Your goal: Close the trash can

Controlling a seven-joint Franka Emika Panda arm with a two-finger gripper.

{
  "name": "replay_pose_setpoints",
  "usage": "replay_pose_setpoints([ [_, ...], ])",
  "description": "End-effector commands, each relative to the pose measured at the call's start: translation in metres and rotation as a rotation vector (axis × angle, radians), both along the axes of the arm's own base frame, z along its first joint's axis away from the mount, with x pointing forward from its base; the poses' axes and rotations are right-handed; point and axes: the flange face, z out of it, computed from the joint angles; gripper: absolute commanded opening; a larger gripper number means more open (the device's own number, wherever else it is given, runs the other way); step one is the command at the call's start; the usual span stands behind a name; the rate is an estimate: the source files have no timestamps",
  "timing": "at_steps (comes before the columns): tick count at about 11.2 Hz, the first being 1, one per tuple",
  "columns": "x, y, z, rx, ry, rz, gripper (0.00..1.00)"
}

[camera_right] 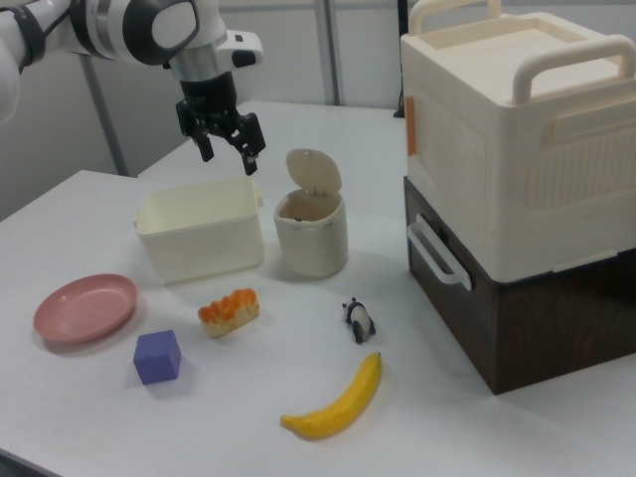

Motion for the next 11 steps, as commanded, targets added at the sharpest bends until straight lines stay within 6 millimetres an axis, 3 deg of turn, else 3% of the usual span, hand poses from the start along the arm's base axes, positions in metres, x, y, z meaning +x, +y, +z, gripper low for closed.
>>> replay_pose_setpoints([
  [1, -0.0006, 0.0013, 0.0054, -0.013, -0.016, -0.013, 1.00],
  [11, -0.0025, 0.0071, -0.0004, -0.039, 0.009, 0.064, 1.00],
])
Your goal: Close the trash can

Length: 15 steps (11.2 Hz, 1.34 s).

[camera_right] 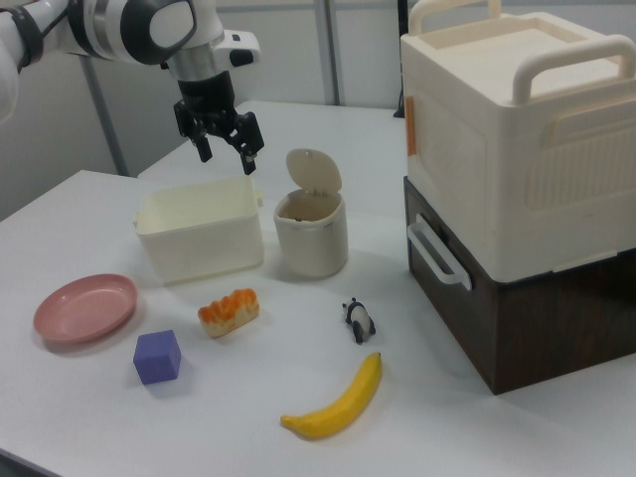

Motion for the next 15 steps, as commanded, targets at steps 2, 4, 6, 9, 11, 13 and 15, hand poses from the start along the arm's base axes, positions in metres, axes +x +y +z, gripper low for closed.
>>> replay_pose_setpoints([
  [2, -0.002, 0.003, -0.001, -0.054, 0.010, 0.045, 1.00],
  [4, -0.002, 0.005, -0.003, -0.053, 0.012, 0.045, 1.00],
  [6, -0.001, 0.016, -0.007, -0.062, 0.013, 0.061, 0.88],
  [9, 0.008, 0.027, 0.001, -0.067, -0.072, 0.019, 0.41],
  [11, 0.024, 0.040, 0.005, -0.044, -0.197, -0.068, 0.08],
  [13, 0.036, 0.040, -0.002, -0.037, -0.249, -0.076, 0.00],
  [15, 0.042, 0.040, -0.002, -0.029, -0.291, -0.088, 0.00],
])
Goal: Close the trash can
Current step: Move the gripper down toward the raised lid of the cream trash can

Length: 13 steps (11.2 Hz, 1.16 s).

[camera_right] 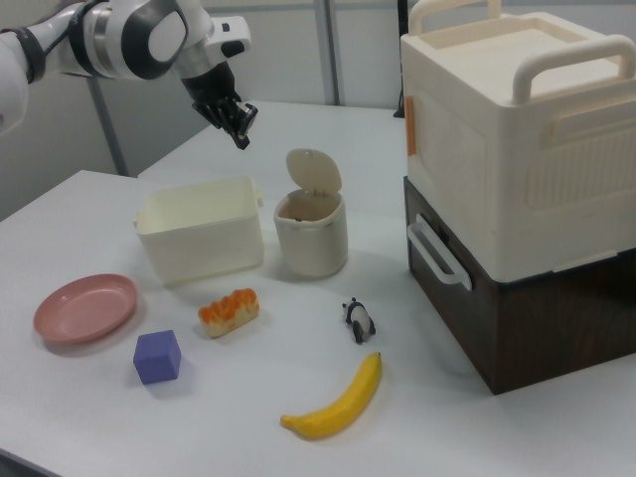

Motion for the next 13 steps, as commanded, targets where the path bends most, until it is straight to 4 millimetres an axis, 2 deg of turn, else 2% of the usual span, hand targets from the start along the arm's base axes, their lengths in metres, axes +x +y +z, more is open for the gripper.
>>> replay_pose_setpoints([
  [1, 0.011, 0.003, 0.000, 0.010, -0.084, -0.051, 0.00],
  [3, 0.021, 0.002, 0.004, 0.047, -0.185, -0.109, 0.00],
  [6, 0.049, -0.003, -0.003, 0.062, -0.303, -0.188, 0.00],
  [8, 0.066, -0.007, -0.019, 0.067, -0.364, -0.227, 0.00],
  [11, 0.095, -0.026, -0.043, 0.074, -0.461, -0.297, 0.00],
  [13, 0.098, -0.031, -0.051, 0.059, -0.458, -0.299, 0.00],
])
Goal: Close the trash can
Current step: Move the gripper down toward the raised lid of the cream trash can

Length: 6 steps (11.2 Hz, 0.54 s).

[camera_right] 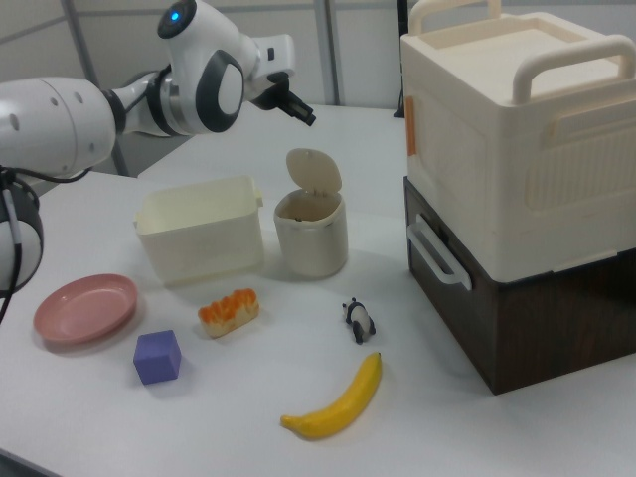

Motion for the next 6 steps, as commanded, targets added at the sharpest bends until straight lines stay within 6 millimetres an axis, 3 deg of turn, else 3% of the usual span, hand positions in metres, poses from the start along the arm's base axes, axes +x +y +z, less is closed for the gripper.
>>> replay_pose_setpoints([
  [1, 0.010, -0.006, -0.004, -0.010, -0.018, -0.026, 0.00],
  [6, 0.008, -0.002, -0.039, -0.059, 0.060, -0.007, 0.00],
])
